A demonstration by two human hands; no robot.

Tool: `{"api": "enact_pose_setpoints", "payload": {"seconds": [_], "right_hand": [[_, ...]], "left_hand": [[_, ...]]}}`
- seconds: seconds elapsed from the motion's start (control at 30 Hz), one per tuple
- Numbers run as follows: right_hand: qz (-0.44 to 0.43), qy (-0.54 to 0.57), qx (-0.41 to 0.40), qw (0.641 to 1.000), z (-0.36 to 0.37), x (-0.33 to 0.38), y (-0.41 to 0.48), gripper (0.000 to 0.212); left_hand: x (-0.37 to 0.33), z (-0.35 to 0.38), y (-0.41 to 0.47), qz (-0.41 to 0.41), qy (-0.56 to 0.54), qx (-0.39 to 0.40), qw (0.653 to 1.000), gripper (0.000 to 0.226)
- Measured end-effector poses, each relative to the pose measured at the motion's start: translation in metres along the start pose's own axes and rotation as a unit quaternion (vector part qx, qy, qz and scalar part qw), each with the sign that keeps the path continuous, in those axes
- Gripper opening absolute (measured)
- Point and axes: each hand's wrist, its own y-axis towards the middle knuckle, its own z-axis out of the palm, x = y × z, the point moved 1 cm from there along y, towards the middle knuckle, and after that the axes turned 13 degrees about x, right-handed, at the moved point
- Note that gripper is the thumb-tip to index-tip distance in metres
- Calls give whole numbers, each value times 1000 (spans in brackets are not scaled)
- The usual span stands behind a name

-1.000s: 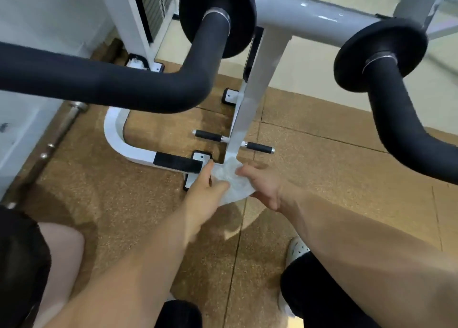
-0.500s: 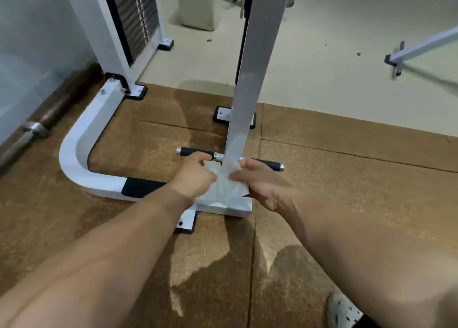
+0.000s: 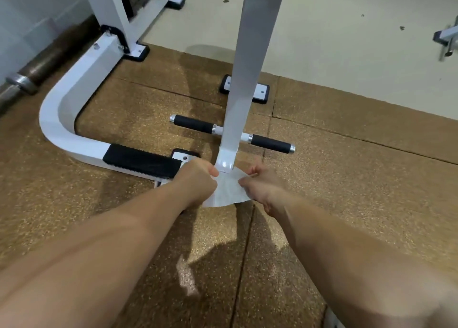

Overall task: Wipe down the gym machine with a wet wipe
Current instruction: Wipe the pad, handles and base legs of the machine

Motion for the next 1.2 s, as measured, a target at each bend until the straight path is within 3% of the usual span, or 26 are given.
{"api": "enact_pose_setpoints", "payload": {"seconds": [0.2,0.33,0.47,0.6,0.7,0.8,1.0,1.1,1.2], "right_hand": [[-23,59,-31,998,-19,-9,22,14],[-86,2,-74,993,-52,3,37,19],[-105,-46,-109,987,-80,23,65,12],[-105,-168,-111,974,-88,41,89,16],[-100,-319,-150,930,-86,51,100,20],[-116,-469,-246,840,-81,52,104,19],[-157,-375,-229,885,-57,31,105,23],[-198,-459,-207,841,-39,14,95,39],[-139,-529,-119,829,-21,-4,90,74]], "left_hand": [[-9,13,13,38,49,81,995,59],[-13,25,31,65,162,103,979,68],[-9,30,47,34,370,123,920,75],[-3,28,52,34,491,146,858,83],[-1,26,54,35,495,158,854,88],[3,24,53,37,486,169,857,93],[15,27,51,45,480,164,861,98],[16,27,51,49,476,156,864,95],[17,28,50,48,474,160,865,97]]}}
